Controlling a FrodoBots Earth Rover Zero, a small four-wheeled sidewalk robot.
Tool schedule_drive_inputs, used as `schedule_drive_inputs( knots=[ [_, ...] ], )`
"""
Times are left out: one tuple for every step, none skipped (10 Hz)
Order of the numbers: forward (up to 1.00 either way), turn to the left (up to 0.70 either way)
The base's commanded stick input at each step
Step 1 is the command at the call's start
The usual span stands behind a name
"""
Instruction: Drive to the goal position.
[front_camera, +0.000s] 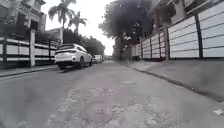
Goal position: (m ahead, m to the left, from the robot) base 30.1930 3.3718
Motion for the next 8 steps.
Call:
schedule_drive_inputs(
  knots=[
    [1.0, -0.39],
    [1.0, -0.39],
    [1.0, -0.39],
    [1.0, -0.19],
    [1.0, 0.01],
    [1.0, 0.01],
    [1.0, 0.01],
    [1.0, 0.01]
  ],
)
